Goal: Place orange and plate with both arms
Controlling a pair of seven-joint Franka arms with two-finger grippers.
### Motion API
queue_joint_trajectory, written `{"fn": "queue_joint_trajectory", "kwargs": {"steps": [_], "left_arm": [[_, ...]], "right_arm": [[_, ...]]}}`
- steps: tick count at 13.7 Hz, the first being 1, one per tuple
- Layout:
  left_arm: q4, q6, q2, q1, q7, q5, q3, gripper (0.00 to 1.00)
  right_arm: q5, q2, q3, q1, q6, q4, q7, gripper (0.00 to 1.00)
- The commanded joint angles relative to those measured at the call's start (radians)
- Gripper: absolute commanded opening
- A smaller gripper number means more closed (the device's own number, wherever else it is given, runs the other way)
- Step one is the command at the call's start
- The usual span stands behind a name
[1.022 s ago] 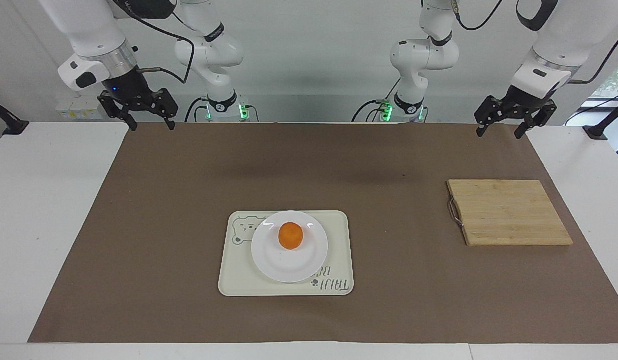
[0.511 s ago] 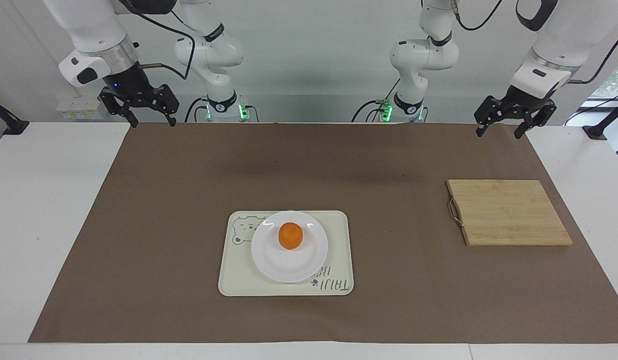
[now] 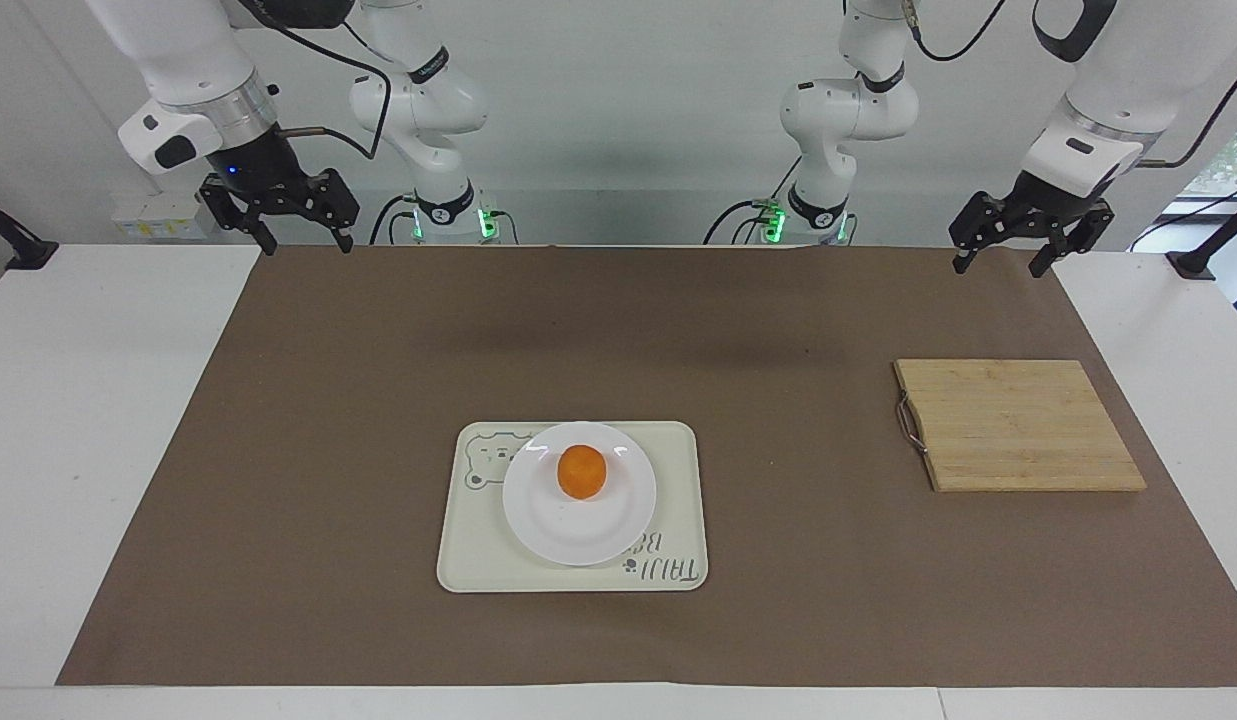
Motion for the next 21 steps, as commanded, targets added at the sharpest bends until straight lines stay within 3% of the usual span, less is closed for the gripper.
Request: {"fn": "queue_joint_trajectory", "kwargs": {"steps": [1, 8, 10, 21], "left_arm": [[0.022, -0.024, 0.004, 0.009, -0.005, 0.008, -0.007, 1.00], [0.022, -0.024, 0.004, 0.009, -0.005, 0.008, -0.007, 1.00], [0.022, -0.023, 0.004, 0.009, -0.005, 0.008, -0.007, 1.00], [0.022, -0.024, 0.004, 0.009, -0.005, 0.008, -0.007, 1.00]], "right_arm": [[-0.009, 0.015, 0.004, 0.001, -0.023, 0.039, -0.008, 1.00], [-0.042, -0.003, 0.005, 0.004, -0.016, 0.013, -0.020, 1.00], [-0.105, -0.002, 0.013, 0.023, -0.017, 0.019, -0.026, 1.00], [-0.093, -0.003, 0.008, 0.017, -0.029, 0.019, -0.020, 1.00]]}}
